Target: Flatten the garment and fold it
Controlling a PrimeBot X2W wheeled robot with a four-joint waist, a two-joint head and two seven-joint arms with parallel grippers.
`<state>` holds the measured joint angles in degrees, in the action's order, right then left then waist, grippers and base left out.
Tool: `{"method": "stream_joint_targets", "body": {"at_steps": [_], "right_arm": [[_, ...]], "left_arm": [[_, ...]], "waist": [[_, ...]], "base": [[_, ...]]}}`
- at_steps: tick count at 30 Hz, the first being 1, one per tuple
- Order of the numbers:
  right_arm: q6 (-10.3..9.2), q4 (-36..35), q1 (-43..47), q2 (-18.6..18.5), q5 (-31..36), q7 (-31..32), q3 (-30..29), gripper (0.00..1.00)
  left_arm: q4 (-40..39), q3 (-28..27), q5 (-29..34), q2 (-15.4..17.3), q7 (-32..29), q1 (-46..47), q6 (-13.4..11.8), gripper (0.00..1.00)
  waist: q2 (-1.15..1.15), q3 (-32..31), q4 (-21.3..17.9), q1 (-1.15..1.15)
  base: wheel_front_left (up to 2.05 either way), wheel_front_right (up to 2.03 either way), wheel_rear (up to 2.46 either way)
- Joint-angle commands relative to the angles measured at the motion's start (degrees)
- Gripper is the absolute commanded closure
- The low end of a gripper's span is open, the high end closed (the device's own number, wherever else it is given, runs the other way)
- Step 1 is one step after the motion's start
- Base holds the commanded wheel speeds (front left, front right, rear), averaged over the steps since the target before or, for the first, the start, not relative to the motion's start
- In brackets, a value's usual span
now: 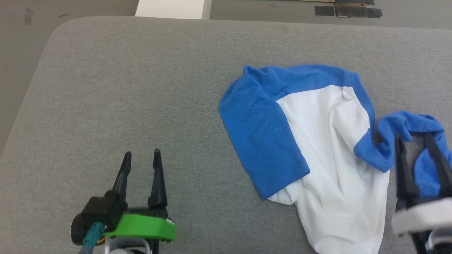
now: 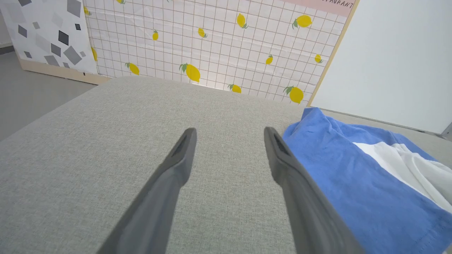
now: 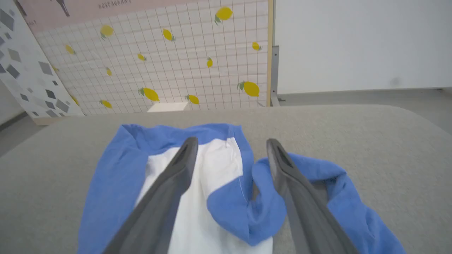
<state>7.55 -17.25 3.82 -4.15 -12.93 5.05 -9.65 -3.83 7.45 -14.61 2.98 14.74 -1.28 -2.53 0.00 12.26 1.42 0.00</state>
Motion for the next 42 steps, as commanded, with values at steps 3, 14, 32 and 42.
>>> {"method": "stream_joint_targets", "body": {"at_steps": [3,14,32,42], "right_arm": [[-0.06,5.3,3.3,1.2,3.6,-7.5,-1.2,0.00],[-0.06,14.3,1.8,1.3,2.2,-15.5,-0.1,0.00],[-0.06,14.4,-4.5,1.3,0.4,-15.4,0.8,0.00],[-0.06,15.9,-5.9,1.3,-0.9,-16.2,1.4,0.00]], "left_arm": [[-1.0,-0.7,1.1,-0.1,0.3,-2.6,-0.5,0.00],[-0.8,0.5,1.9,0.6,-1.0,1.9,1.7,0.00],[15.1,12.3,1.8,0.6,-39.6,34.1,4.1,0.00],[20.5,13.7,2.9,0.4,-42.9,35.6,0.8,0.64]], "waist": [[0.00,0.0,-0.9,0.00],[0.00,0.9,-3.6,0.00],[0.00,12.8,-4.6,0.00],[0.00,15.2,-6.3,0.00]], "base": [[0.00,0.00,0.00],[0.00,0.00,0.00],[0.00,0.00,0.00],[0.00,0.00,0.00]]}}
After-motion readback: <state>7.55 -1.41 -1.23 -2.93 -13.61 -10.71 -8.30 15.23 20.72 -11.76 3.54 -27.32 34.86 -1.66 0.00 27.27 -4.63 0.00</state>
